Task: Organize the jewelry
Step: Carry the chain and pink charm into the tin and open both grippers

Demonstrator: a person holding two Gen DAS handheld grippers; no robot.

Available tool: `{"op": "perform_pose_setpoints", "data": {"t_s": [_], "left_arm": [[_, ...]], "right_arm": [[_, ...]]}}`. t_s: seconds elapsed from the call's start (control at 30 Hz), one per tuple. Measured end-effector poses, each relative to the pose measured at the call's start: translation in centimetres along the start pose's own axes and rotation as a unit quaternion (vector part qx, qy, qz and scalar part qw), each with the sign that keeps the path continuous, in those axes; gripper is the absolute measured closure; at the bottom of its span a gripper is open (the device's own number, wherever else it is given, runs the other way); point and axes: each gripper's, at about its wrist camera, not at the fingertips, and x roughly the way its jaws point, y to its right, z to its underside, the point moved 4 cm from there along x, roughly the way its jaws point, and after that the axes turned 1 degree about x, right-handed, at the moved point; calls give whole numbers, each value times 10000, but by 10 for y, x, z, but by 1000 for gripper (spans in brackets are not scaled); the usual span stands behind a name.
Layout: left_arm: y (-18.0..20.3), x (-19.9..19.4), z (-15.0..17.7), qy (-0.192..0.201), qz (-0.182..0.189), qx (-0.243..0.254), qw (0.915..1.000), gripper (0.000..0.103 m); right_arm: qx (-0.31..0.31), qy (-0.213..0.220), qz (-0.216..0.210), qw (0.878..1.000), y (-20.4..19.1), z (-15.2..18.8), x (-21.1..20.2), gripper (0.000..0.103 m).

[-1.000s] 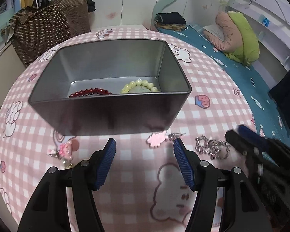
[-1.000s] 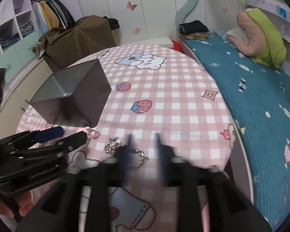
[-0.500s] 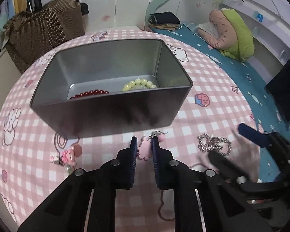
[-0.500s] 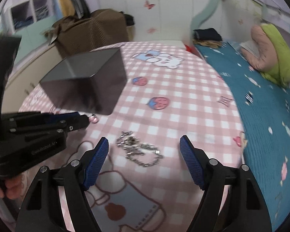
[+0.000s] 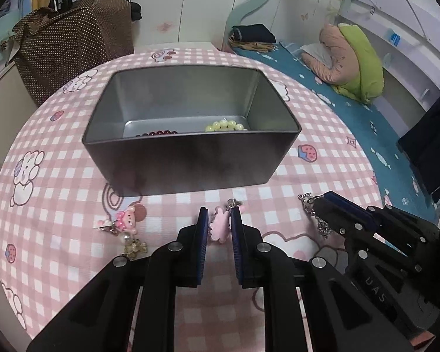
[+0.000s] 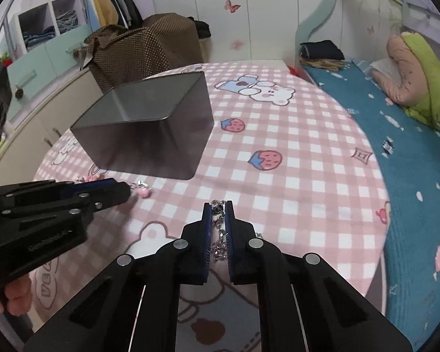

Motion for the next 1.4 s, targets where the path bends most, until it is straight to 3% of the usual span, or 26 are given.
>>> {"op": "perform_pose_setpoints", "data": {"t_s": [0.53,1.0,1.4], "left_arm": [[-3,-34,-17,455,20,-1,9990,89],[-8,-67,-44,936,-1,9,9956,89],[-32,-79,-69,1122,-84,-187,9935,89]], "right_arm": [[-14,560,174,9983,-3,-28,-37,94],[-158,1155,1,9932,-11,-72,-73,94],[-317,1199,-203,9921,-35,-96,-64,94]]}}
